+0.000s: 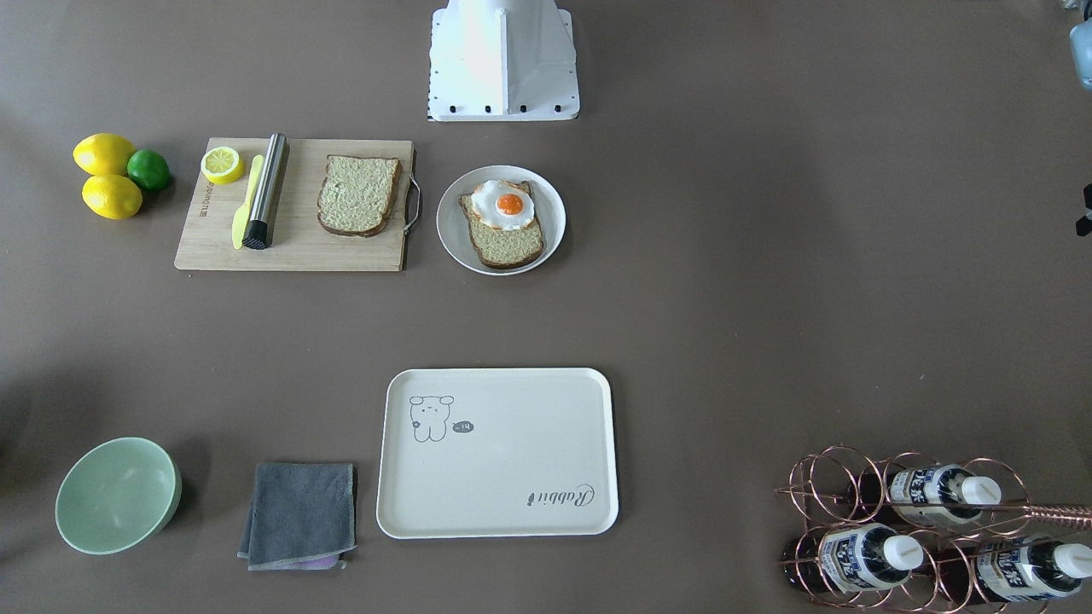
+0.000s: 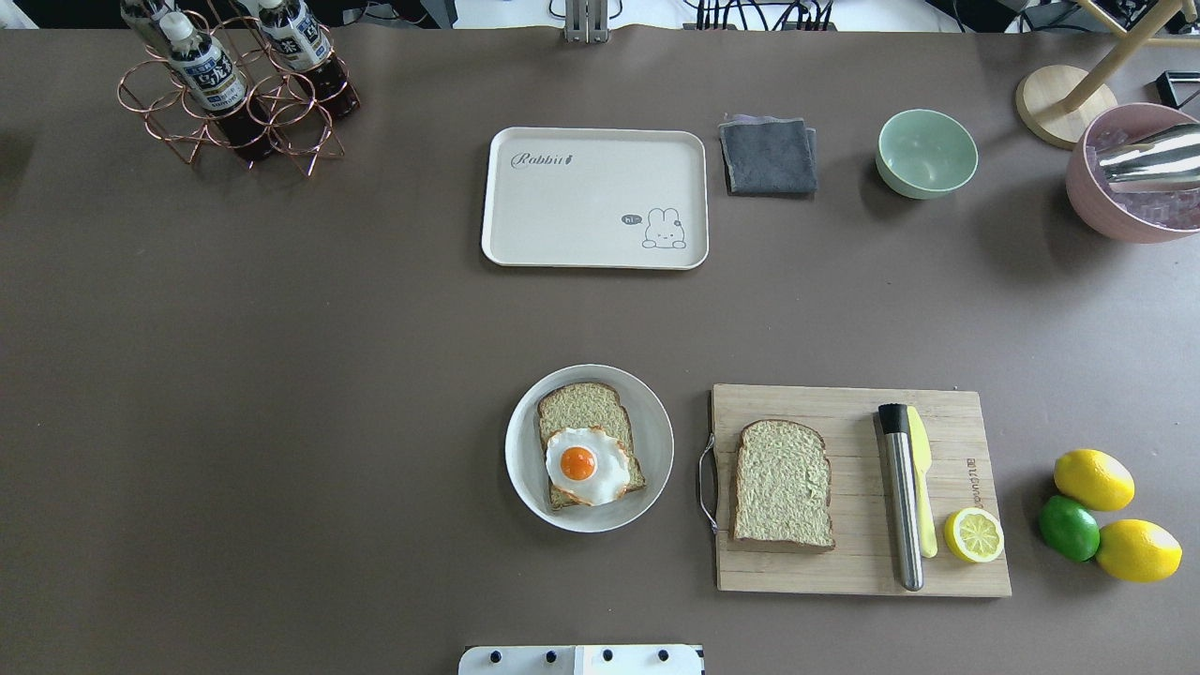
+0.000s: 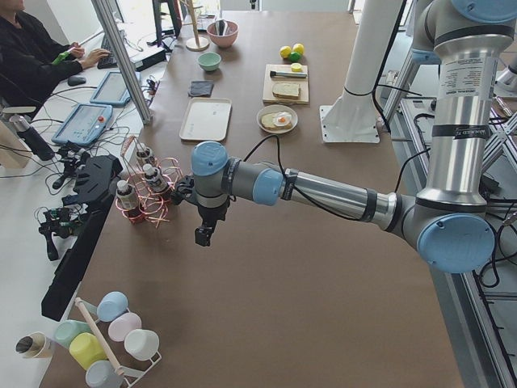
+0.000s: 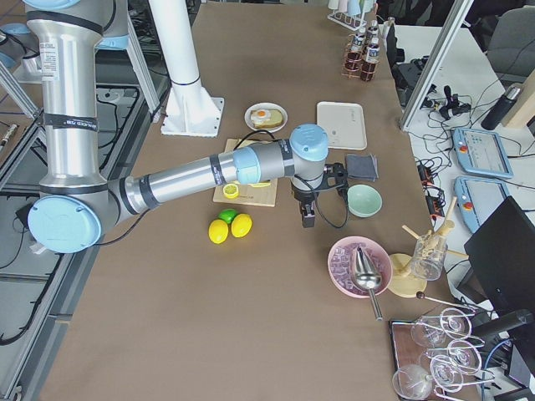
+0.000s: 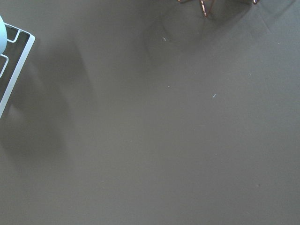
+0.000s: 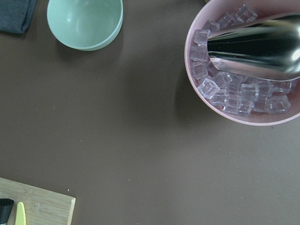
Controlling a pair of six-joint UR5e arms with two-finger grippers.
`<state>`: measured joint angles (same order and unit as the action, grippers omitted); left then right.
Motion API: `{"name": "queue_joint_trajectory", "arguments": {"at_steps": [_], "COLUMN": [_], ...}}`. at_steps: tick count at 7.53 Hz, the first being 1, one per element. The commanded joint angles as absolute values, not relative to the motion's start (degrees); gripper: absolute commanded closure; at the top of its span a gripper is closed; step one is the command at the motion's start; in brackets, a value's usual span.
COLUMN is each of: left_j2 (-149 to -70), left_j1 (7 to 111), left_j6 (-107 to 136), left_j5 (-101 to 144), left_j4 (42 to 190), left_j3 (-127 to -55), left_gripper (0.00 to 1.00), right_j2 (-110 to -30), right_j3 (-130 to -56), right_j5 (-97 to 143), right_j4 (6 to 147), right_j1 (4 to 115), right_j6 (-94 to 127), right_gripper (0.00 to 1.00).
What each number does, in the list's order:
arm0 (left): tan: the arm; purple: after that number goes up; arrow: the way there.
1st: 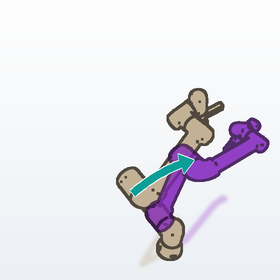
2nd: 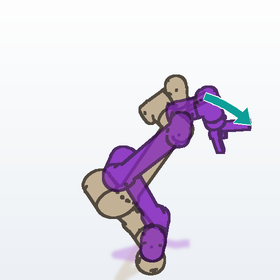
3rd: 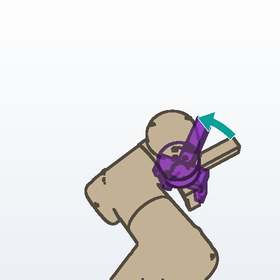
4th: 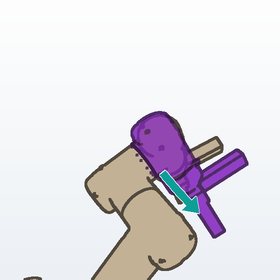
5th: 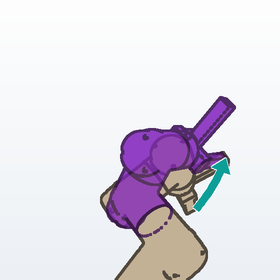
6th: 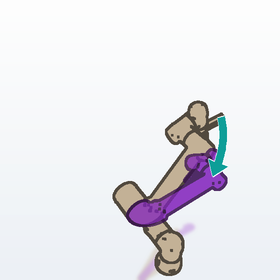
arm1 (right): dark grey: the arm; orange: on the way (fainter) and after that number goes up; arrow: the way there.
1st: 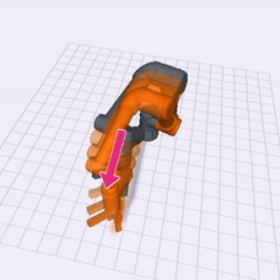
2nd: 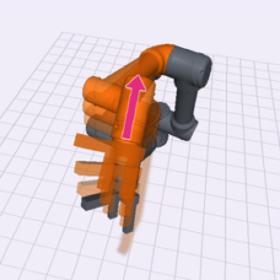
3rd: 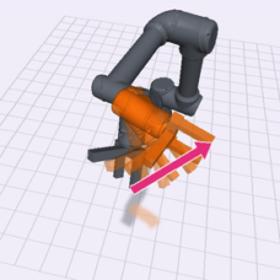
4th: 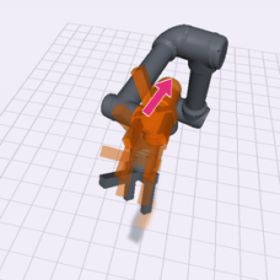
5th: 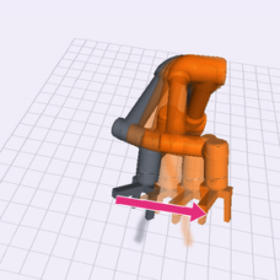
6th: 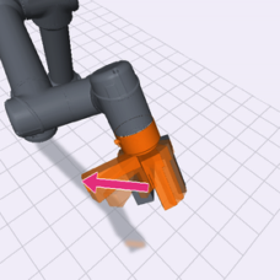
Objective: Make sandwich and place on tray
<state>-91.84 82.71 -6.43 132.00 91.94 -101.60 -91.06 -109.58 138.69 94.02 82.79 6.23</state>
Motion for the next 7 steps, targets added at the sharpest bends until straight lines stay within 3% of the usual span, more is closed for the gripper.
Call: {"name": "queue_joint_trajectory", "arguments": {"at_steps": [1,3,7], "left_j2": [-92.11,-93.08,-95.44], "left_j1": [81.66,79.56,76.47], "left_j6": [-4.76,4.02,4.04], "left_j5": [136.19,139.13,139.39], "left_j4": [94.30,97.53,109.03], "left_j3": [-101.25,-100.99,-96.95], "left_gripper": [0.02,0.02,0.02], "right_j2": [-91.05,-90.36,-84.91], "right_j3": [-109.95,-109.95,-111.87], "right_j5": [140.63,139.75,135.28], "right_j4": [83.72,75.10,74.27], "right_j1": [77.55,72.44,63.66], "right_j6": [18.21,30.70,45.40], "right_gripper": [0.00,0.00,0.00]}}
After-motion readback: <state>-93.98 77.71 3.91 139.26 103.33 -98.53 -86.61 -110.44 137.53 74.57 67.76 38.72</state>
